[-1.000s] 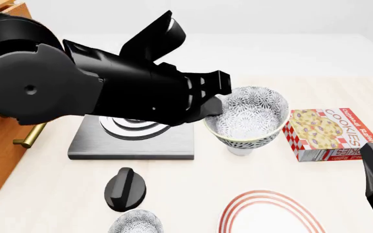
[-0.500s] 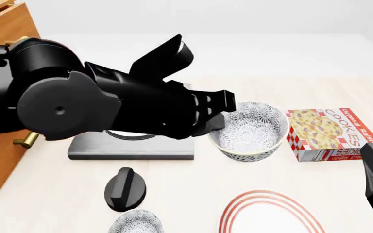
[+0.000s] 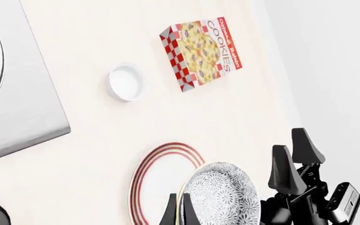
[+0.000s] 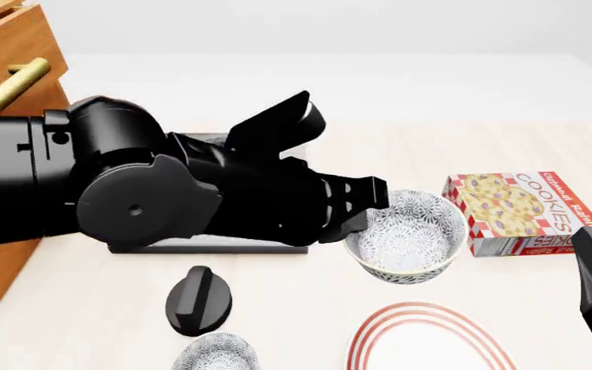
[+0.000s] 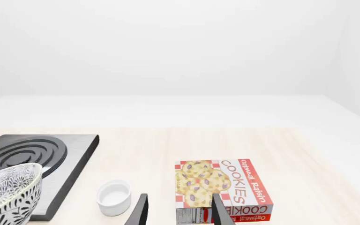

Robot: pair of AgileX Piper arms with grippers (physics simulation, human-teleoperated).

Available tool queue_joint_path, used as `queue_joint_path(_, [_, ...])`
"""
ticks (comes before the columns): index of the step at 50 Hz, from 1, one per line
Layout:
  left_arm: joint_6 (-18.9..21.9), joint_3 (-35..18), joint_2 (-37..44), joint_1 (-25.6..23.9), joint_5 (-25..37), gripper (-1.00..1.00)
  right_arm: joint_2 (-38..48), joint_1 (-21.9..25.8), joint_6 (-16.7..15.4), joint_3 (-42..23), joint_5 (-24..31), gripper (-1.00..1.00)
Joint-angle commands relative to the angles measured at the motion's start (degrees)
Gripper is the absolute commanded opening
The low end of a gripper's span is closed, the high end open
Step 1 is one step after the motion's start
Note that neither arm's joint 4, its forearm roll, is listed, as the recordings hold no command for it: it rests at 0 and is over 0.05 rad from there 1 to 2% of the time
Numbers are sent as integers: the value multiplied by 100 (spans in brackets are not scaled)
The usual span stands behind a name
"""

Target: Pick the akita bowl on the wooden cabinet and place it on the plate.

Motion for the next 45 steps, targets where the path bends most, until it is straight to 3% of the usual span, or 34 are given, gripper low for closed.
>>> queue_joint_path(1, [36,31,156,0,-105,-100,0,0,0,0,0,100])
queue_joint_path(45, [-141,77,791,-100,-483,-100,0,1,0,0,0,100])
